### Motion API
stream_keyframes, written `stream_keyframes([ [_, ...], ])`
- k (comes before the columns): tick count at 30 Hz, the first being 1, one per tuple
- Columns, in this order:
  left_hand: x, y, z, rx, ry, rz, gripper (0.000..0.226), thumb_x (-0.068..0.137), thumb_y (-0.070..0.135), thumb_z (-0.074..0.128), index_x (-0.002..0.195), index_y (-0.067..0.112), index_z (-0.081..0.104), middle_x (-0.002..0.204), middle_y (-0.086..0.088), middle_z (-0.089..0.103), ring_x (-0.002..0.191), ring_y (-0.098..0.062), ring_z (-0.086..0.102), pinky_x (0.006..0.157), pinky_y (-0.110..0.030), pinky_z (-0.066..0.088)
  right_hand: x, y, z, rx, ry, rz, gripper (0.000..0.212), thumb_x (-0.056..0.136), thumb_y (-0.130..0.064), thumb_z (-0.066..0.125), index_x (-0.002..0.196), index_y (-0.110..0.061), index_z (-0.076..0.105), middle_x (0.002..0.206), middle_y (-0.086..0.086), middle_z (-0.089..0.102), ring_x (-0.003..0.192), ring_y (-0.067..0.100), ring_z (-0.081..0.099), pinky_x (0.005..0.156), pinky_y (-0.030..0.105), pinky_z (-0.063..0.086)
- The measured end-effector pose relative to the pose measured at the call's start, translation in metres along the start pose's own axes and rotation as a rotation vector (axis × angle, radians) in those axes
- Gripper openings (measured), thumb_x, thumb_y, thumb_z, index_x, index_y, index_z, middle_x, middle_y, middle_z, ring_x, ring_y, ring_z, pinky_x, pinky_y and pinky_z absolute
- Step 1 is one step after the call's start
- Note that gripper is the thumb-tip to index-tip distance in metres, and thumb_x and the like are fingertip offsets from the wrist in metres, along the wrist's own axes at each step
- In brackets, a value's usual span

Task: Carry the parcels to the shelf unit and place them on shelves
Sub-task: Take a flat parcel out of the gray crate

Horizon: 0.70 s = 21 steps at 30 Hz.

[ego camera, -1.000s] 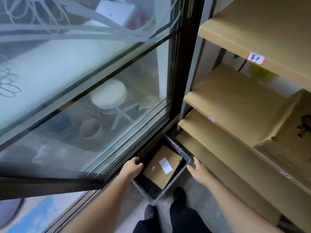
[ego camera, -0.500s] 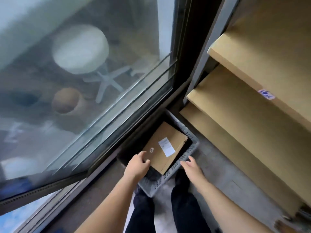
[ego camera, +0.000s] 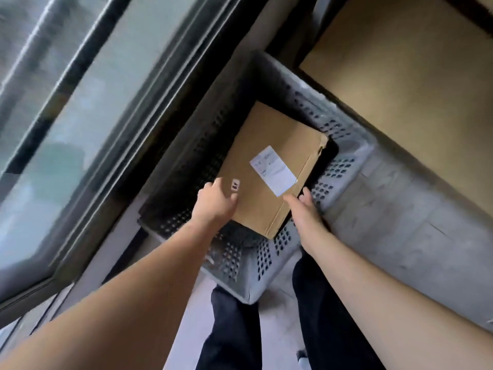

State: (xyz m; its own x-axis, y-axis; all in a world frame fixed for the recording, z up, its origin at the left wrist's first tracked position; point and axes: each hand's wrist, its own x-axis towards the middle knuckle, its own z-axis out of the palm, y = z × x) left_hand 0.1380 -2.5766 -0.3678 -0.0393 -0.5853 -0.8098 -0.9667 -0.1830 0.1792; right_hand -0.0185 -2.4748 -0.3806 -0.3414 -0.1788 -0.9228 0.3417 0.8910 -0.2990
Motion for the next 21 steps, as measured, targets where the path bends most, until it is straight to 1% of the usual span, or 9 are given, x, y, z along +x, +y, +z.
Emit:
stream_keyframes([
  [2,0.029,-0.001,0.014,-0.006,0.027,-0.016,0.063,0.097,0.043,0.05,0.151,0.011,0.04,0.145,-0.02,0.049,0.134,-0.038,0.046,0.107,-0.044,0.043,0.026,0.006,0.008,0.013,0.036,-0.006,0.09,0.08,-0.044,0.058,0.156,-0.032,0.012,0.163,0.0,0.023,0.147,0.025,0.028,0.116,0.05,0.027],
  [4,0.056,0.002,0.025,-0.036,0.044,-0.022,0.064,0.095,0.04,0.054,0.151,0.013,0.039,0.145,-0.02,0.047,0.134,-0.038,0.045,0.107,-0.045,0.043,0.051,0.01,0.013,0.016,0.086,-0.001,0.094,0.078,-0.042,0.057,0.157,-0.029,0.009,0.164,0.004,0.021,0.148,0.027,0.026,0.116,0.051,0.027],
  [7,0.084,0.004,0.037,-0.08,0.012,-0.032,0.077,0.088,0.036,0.06,0.157,0.019,0.03,0.147,-0.018,0.046,0.132,-0.037,0.05,0.106,-0.047,0.047,0.082,0.02,0.022,0.04,0.09,0.051,0.09,0.084,-0.033,0.056,0.158,-0.025,0.005,0.165,0.005,0.019,0.148,0.028,0.026,0.117,0.048,0.027],
  [10,0.107,0.002,0.046,-0.2,-0.002,-0.087,0.089,0.072,0.044,0.057,0.154,0.024,0.03,0.139,-0.015,0.055,0.114,-0.036,0.065,0.094,-0.046,0.057,0.099,0.029,0.026,0.08,0.068,0.118,0.085,0.09,-0.029,0.055,0.158,-0.023,0.004,0.163,0.006,0.022,0.146,0.029,0.029,0.114,0.045,0.027],
  [12,0.115,0.006,0.047,-0.317,0.0,-0.141,0.092,0.066,0.046,0.053,0.152,0.023,0.032,0.12,-0.014,0.068,0.095,-0.032,0.073,0.085,-0.044,0.062,0.107,0.031,0.027,0.115,0.065,0.158,0.085,0.088,-0.032,0.056,0.158,-0.023,0.008,0.161,0.008,0.027,0.144,0.032,0.033,0.112,0.047,0.029],
  [14,0.118,0.011,0.046,-0.424,0.0,-0.192,0.072,0.078,0.035,0.057,0.147,0.018,0.041,0.087,-0.007,0.07,0.072,-0.024,0.07,0.079,-0.037,0.063,0.111,0.033,0.028,0.149,0.048,0.206,0.081,0.084,-0.036,0.057,0.155,-0.023,0.019,0.158,0.009,0.032,0.141,0.034,0.036,0.111,0.048,0.031],
  [15,0.119,0.011,0.046,-0.467,0.009,-0.222,0.058,0.084,0.029,0.058,0.14,0.014,0.049,0.081,-0.006,0.068,0.071,-0.023,0.067,0.078,-0.034,0.06,0.111,0.033,0.028,0.164,0.038,0.223,0.076,0.084,-0.036,0.058,0.151,-0.022,0.026,0.156,0.009,0.035,0.139,0.035,0.037,0.11,0.047,0.032],
  [18,0.127,0.011,0.045,-0.535,0.024,-0.271,0.04,0.087,0.026,0.059,0.121,0.005,0.065,0.103,-0.015,0.072,0.082,-0.025,0.065,0.068,-0.03,0.051,0.112,0.033,0.027,0.222,0.025,0.231,0.058,0.086,-0.03,0.059,0.14,-0.018,0.041,0.147,0.007,0.043,0.134,0.03,0.04,0.106,0.042,0.033],
  [21,0.121,0.016,0.036,-0.518,0.023,-0.244,0.037,0.087,0.026,0.059,0.117,0.006,0.066,0.087,-0.008,0.066,0.07,-0.019,0.058,0.056,-0.025,0.042,0.105,0.029,0.025,0.285,0.006,0.224,0.055,0.086,-0.025,0.06,0.138,-0.018,0.043,0.144,0.005,0.044,0.134,0.025,0.038,0.107,0.04,0.031],
])
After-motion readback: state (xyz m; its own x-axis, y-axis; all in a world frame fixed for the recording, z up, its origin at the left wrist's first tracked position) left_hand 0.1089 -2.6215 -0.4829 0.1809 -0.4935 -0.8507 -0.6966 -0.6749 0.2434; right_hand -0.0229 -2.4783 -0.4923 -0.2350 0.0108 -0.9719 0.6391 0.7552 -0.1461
